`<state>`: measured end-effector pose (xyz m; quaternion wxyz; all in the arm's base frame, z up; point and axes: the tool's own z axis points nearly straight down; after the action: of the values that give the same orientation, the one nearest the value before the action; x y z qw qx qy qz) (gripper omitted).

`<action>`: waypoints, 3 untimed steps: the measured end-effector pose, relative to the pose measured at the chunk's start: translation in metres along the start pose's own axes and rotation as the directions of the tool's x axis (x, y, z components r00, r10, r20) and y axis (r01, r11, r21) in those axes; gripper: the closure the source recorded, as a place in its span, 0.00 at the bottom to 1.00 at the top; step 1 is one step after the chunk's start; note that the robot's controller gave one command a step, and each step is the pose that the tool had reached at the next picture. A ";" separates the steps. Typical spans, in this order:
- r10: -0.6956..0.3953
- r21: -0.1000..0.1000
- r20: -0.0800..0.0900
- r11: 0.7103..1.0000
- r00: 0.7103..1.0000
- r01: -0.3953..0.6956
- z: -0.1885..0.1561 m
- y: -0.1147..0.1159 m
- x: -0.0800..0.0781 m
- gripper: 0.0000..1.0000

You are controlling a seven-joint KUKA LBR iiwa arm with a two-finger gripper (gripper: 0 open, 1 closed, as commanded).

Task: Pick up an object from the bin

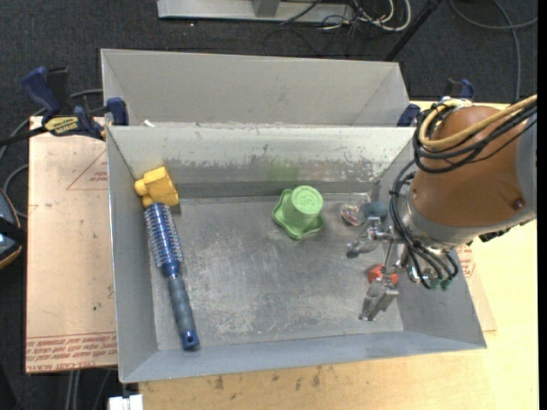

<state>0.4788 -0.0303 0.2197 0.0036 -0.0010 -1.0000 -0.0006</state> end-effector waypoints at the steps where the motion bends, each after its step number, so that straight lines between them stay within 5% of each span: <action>1: 0.249 0.000 0.003 0.969 0.969 -0.249 0.103 -0.081 -0.017 0.00; 2: 0.280 -0.005 0.008 0.960 0.960 -0.280 0.148 -0.110 -0.030 0.00; 3: 0.276 -0.003 0.014 0.961 0.961 -0.275 0.144 -0.110 -0.032 1.00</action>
Offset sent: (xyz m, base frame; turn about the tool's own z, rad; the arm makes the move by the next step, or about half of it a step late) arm 0.0175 -0.0796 -0.0995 0.2486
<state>0.5095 -0.1406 0.0750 -0.0036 -0.1401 -0.9901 -0.0006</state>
